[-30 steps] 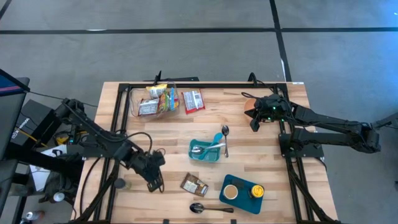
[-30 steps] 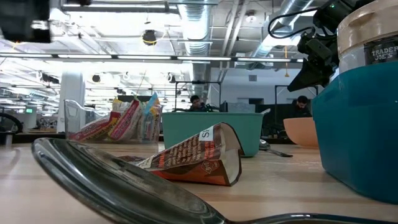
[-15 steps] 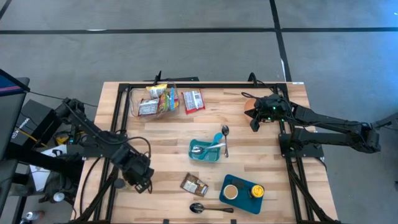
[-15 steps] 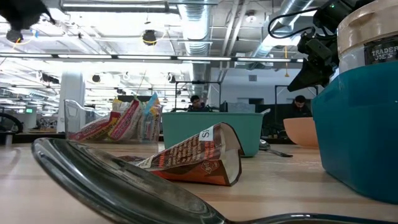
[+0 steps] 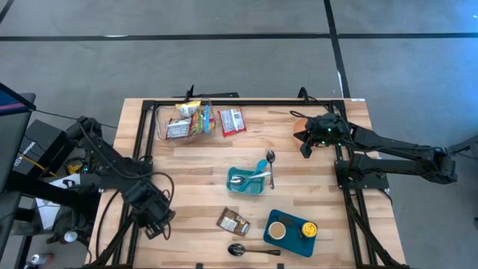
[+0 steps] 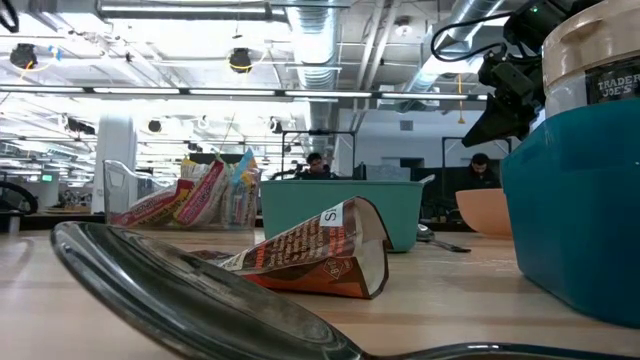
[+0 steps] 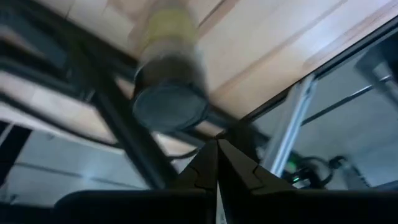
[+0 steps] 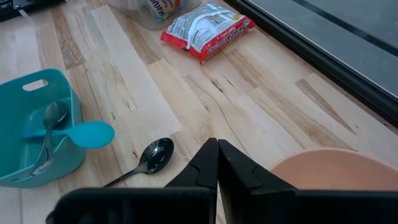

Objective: Pick & Place Food Item
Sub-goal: Put the green seasoning bottle into the blue bin

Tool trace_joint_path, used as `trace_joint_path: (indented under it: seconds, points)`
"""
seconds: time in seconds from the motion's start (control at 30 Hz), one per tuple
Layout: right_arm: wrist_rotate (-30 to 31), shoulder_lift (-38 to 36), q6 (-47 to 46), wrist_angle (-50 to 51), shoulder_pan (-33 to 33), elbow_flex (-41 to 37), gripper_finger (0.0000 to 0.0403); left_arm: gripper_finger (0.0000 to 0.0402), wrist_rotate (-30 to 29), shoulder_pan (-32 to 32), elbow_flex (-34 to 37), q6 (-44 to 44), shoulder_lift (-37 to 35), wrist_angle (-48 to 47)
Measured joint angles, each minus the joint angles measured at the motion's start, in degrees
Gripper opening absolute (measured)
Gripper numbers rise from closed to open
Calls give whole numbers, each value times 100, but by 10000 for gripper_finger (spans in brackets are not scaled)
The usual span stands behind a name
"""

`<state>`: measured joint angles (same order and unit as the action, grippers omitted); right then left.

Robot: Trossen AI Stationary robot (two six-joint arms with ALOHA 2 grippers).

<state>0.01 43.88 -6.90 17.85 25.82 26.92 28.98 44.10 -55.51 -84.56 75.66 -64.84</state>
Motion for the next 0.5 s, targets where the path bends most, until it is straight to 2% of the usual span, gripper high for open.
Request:
trace_joint_path:
  seconds: [0.5]
  points:
    - [0,0,-2,-19,2,0,0,0,38,672,0,-444,0,-99]
